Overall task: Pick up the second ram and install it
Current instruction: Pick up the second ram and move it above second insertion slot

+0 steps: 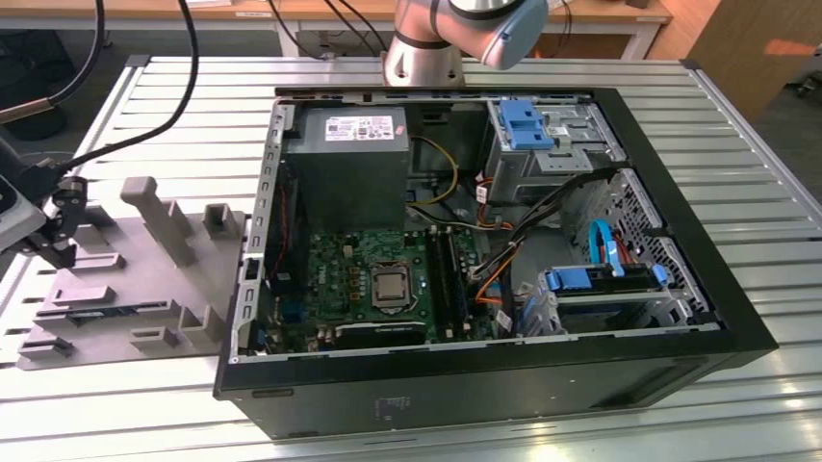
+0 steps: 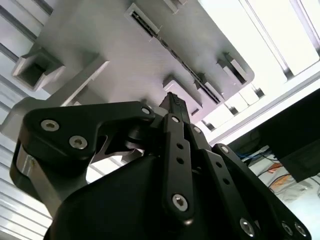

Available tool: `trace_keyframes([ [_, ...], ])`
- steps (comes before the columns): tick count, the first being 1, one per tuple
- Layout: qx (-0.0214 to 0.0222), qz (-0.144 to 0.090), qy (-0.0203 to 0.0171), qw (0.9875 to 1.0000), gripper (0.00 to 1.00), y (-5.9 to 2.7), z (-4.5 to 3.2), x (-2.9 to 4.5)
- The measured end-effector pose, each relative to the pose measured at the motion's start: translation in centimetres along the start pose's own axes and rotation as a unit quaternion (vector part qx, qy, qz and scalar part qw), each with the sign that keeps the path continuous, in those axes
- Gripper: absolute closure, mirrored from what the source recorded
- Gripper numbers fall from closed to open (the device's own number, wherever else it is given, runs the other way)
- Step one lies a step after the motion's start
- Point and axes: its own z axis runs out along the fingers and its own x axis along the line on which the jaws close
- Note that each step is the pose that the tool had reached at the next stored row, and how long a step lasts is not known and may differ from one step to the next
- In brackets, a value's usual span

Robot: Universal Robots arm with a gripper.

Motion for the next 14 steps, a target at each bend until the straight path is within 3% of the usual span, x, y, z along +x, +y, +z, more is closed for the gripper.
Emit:
trace_keyframes([
  [3,-0.0007,-0.027,0.0011,0.9996,0.89,0.0,0.06,0.0],
  [7,-0.0016,-0.064,0.0026,0.998,0.89,-0.01,0.15,0.0],
  [11,-0.0025,-0.099,0.0041,0.995,0.89,-0.01,0.24,0.01],
  [14,-0.0032,-0.127,0.0052,0.9919,0.89,-0.01,0.32,0.01],
])
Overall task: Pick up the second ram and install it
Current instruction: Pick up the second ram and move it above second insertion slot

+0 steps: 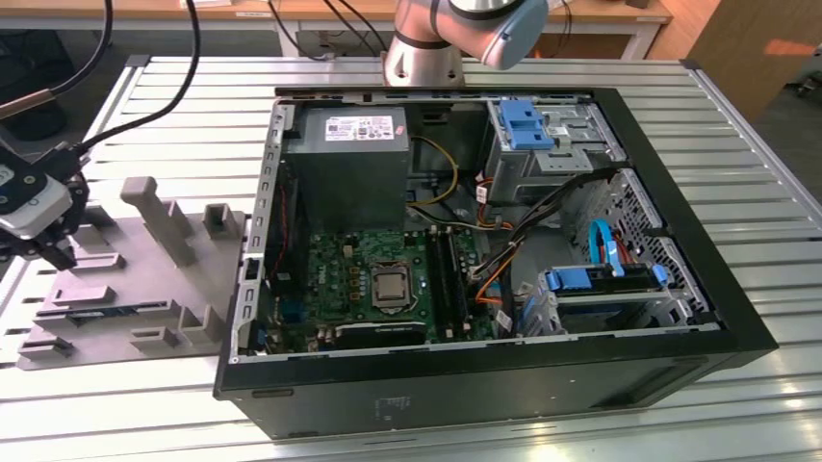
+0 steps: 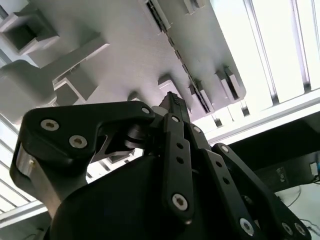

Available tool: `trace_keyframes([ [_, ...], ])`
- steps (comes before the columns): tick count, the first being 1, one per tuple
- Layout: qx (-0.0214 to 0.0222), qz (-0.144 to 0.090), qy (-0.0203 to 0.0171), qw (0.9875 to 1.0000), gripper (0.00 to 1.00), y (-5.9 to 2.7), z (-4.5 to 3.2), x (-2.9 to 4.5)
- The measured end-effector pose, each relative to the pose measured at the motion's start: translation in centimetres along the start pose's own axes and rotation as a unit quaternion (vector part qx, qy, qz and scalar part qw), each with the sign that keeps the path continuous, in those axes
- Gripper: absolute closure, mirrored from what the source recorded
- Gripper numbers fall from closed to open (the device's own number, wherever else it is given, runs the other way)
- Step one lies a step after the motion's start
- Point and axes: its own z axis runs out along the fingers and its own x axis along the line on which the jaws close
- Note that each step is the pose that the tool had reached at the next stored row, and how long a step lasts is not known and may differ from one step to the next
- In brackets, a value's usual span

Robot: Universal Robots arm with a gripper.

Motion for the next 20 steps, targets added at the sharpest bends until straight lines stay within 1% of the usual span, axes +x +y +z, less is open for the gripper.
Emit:
trace_keyframes([
  [3,-0.0007,-0.027,0.0011,0.9996,0.89,0.0,0.07,0.0],
  [5,-0.0011,-0.045,0.0019,0.999,0.89,0.0,0.12,0.0],
  [8,-0.0018,-0.072,0.003,0.9974,0.89,-0.01,0.19,0.01],
  [10,-0.0023,-0.09,0.0038,0.9959,0.89,-0.01,0.22,0.01],
  [12,-0.0027,-0.108,0.0044,0.9941,0.89,-0.01,0.27,0.01],
  [15,-0.0034,-0.136,0.0056,0.9907,0.89,-0.01,0.33,0.01],
  [18,-0.0041,-0.162,0.0067,0.9867,0.89,-0.01,0.39,0.01],
  [20,-0.0045,-0.18,0.0074,0.9836,0.89,-0.02,0.44,0.01],
])
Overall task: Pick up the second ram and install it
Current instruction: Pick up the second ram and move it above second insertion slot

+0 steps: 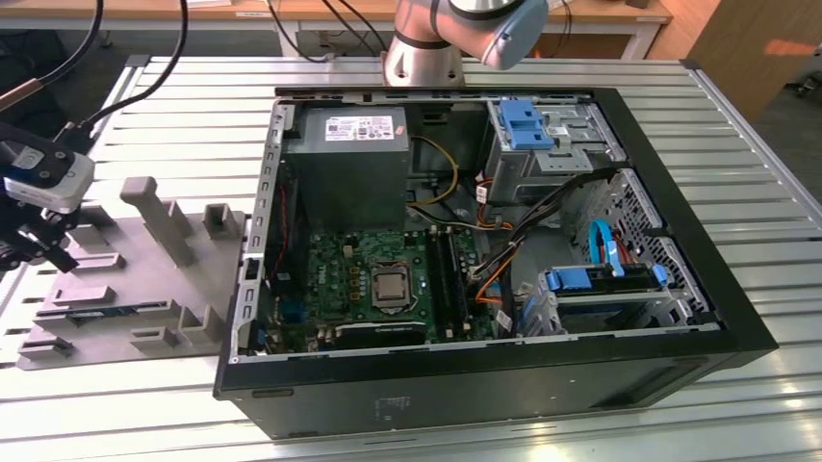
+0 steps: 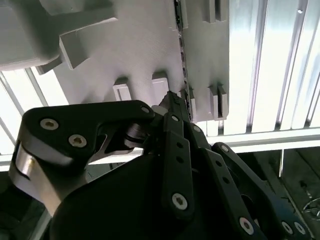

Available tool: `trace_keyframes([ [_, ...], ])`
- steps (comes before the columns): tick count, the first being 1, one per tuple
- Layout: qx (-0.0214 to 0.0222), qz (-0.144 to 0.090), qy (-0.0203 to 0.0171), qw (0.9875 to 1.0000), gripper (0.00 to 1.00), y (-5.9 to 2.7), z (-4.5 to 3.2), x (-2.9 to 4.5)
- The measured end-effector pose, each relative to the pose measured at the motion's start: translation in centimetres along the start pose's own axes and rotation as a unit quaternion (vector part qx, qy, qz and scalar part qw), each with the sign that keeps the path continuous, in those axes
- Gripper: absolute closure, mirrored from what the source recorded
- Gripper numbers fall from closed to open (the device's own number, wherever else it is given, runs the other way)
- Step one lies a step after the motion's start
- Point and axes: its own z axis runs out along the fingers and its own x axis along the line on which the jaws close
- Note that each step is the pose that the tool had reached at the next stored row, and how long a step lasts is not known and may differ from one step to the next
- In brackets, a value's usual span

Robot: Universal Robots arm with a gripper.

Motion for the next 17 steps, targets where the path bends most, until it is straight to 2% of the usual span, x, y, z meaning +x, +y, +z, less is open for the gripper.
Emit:
trace_keyframes([
  [5,-0.0011,-0.045,0.0019,0.999,0.89,-0.01,0.1,0.0],
  [9,-0.0021,-0.082,0.0034,0.9966,0.89,-0.01,0.19,0.0],
  [13,-0.003,-0.118,0.0048,0.993,0.89,-0.01,0.28,0.01],
  [17,-0.0039,-0.154,0.0063,0.988,0.89,-0.02,0.36,0.01],
])
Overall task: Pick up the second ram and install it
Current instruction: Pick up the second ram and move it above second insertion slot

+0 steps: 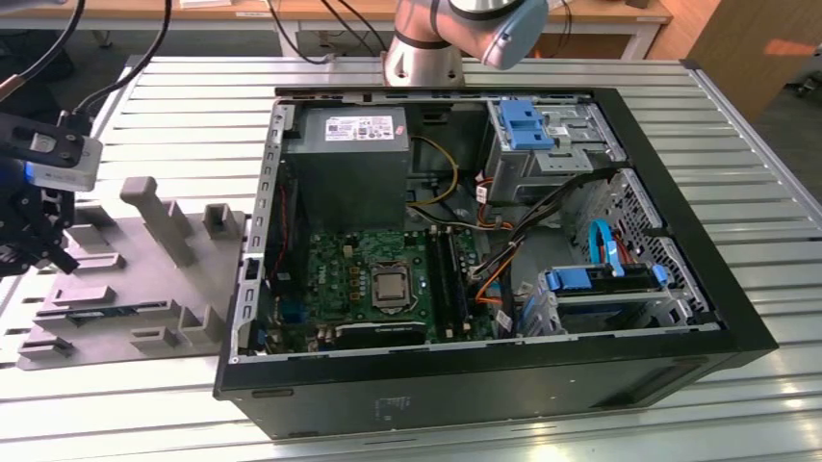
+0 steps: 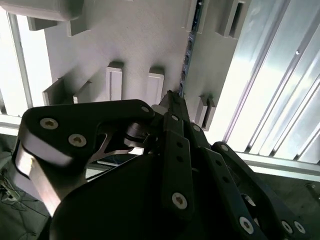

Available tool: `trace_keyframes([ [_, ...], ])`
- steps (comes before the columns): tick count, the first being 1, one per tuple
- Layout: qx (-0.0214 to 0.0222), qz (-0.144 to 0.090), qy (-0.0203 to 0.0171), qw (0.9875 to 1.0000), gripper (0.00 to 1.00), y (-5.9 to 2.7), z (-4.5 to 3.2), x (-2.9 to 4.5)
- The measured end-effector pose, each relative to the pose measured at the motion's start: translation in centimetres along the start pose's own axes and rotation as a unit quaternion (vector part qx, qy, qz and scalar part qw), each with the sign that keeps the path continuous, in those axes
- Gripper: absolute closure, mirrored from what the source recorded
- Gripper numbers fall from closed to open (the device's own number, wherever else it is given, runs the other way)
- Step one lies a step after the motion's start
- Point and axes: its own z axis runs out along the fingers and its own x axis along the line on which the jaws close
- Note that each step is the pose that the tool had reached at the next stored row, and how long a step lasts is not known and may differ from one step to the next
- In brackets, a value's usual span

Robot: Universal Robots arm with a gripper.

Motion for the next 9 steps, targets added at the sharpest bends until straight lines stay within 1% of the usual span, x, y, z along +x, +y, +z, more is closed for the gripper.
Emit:
trace_keyframes([
  [2,-0.0005,-0.018,0.0007,0.9998,0.89,0.0,0.04,0.0],
  [4,-0.0009,-0.037,0.0015,0.9993,0.89,-0.01,0.09,0.0],
  [7,-0.0016,-0.064,0.0026,0.998,0.89,-0.01,0.17,0.0],
  [9,-0.002,-0.082,0.0033,0.9967,0.89,-0.01,0.21,0.01],
])
